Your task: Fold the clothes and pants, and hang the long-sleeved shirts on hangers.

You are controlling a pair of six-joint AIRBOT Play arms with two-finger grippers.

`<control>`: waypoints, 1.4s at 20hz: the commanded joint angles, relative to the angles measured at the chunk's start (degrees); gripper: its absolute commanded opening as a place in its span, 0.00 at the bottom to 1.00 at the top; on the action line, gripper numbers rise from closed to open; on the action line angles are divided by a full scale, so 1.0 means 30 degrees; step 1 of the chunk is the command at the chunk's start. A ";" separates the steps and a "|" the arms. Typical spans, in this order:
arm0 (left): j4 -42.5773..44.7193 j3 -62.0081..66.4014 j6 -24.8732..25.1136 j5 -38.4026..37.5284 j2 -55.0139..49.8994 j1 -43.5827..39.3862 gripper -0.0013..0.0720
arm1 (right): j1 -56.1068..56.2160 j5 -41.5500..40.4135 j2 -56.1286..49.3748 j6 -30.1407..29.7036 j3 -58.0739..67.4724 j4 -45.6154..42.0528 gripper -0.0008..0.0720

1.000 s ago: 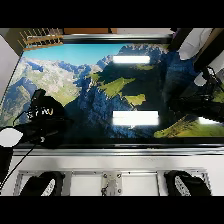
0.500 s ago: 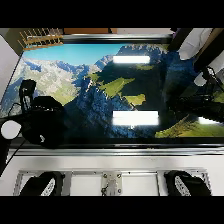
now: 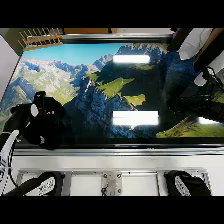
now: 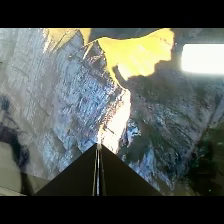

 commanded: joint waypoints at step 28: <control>-0.5945 0.9675 -0.0845 -0.0248 0.0430 -0.8313 0.77 | -0.4350 -0.1406 0.1020 0.0058 0.2892 0.0277 0.03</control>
